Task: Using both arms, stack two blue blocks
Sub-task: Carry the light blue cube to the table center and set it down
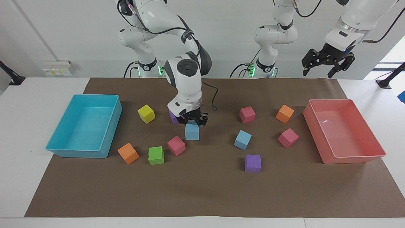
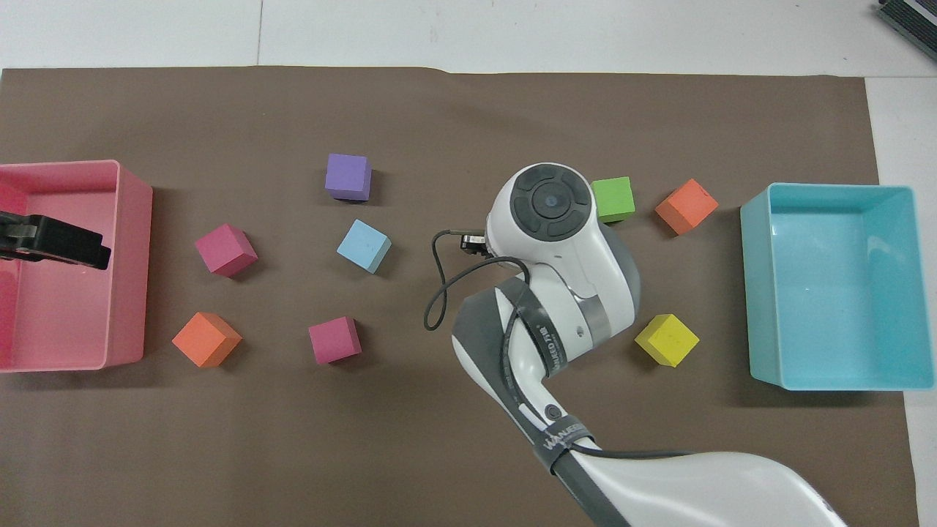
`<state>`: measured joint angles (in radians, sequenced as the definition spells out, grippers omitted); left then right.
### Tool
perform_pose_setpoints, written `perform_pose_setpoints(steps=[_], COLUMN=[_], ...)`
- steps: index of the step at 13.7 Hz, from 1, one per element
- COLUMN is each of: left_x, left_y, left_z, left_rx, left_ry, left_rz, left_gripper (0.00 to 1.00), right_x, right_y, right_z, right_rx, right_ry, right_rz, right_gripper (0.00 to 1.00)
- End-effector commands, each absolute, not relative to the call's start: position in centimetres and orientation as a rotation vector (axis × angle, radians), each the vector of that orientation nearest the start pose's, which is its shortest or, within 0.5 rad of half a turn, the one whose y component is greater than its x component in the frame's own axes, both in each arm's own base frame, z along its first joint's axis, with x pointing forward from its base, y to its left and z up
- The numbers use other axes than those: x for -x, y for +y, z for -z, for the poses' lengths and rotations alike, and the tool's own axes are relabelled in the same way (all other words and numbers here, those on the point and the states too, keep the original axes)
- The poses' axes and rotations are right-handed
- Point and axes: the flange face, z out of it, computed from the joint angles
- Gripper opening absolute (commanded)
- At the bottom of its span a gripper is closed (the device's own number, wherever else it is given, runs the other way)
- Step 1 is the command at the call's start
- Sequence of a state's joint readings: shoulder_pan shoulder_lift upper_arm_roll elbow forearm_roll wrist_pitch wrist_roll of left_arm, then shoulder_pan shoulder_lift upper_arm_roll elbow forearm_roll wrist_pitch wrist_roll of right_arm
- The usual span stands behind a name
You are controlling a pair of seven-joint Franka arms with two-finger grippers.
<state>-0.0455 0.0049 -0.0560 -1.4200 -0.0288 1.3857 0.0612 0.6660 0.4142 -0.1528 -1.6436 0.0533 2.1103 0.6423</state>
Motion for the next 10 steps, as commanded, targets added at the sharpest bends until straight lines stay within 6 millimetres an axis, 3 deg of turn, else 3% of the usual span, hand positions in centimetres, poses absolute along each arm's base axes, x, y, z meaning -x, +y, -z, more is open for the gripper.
perform_pose_setpoints(steps=[1,10], left_x=[-52.6,-52.5], left_y=[-5.5,-5.5], left_z=[-67.7,-67.8], left_rx=[3.149,3.147], left_ry=[0.245,0.249], left_rz=[-0.069,-0.068], left_gripper=[1.00,1.00], right_x=[-57.2,-55.1], right_y=[38.7,39.5], right_z=[-36.1,-33.0], right_rx=[3.106,3.099], right_ry=[0.231,0.058], right_rz=[0.105,-0.004], right_gripper=[0.00,0.00])
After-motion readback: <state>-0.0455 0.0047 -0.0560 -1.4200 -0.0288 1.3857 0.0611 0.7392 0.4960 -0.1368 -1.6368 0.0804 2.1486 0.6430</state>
